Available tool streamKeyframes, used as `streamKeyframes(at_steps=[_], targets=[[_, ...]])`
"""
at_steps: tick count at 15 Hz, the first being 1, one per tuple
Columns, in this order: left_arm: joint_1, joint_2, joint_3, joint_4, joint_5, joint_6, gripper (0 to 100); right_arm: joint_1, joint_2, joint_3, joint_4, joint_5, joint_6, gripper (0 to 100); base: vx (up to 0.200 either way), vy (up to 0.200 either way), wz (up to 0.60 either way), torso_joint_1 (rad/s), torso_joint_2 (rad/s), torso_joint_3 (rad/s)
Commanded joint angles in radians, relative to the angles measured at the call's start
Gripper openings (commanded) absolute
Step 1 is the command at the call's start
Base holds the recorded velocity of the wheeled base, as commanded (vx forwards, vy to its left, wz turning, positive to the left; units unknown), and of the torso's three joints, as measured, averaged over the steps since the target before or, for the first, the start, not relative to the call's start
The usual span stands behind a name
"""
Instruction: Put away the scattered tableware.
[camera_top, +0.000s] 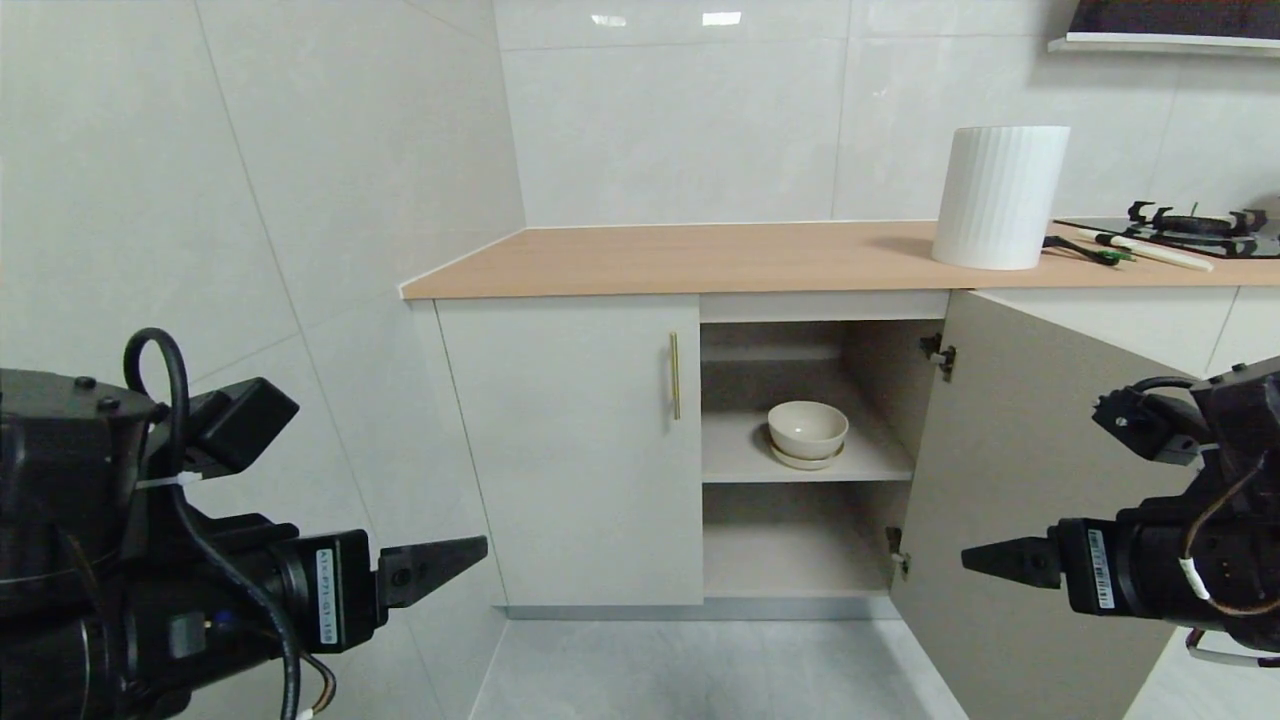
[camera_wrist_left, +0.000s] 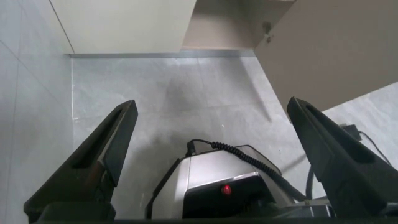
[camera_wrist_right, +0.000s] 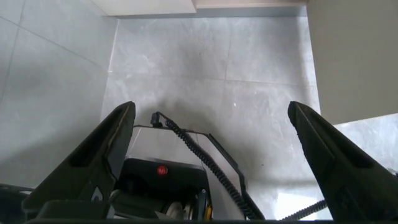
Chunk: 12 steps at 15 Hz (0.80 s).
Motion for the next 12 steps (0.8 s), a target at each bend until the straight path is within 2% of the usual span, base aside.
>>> streamKeyframes(at_steps=[1, 5, 12], targets=[[0.000, 0.012, 0.000, 0.000, 0.002, -0.001, 100, 0.013, -0.045, 0.001, 0.025, -0.006, 0.002, 100, 0.000, 0.000, 0.00, 0.000, 0.00, 0.000], [0.000, 0.010, 0.001, 0.001, 0.005, 0.001, 100, 0.014, -0.073, 0.032, 0.039, -0.016, 0.002, 100, 0.000, 0.000, 0.00, 0.000, 0.00, 0.000], [-0.002, 0.013, 0.011, 0.001, 0.002, 0.004, 100, 0.011, -0.047, 0.036, 0.042, -0.027, -0.021, 100, 0.000, -0.200, 0.00, 0.002, 0.00, 0.001]])
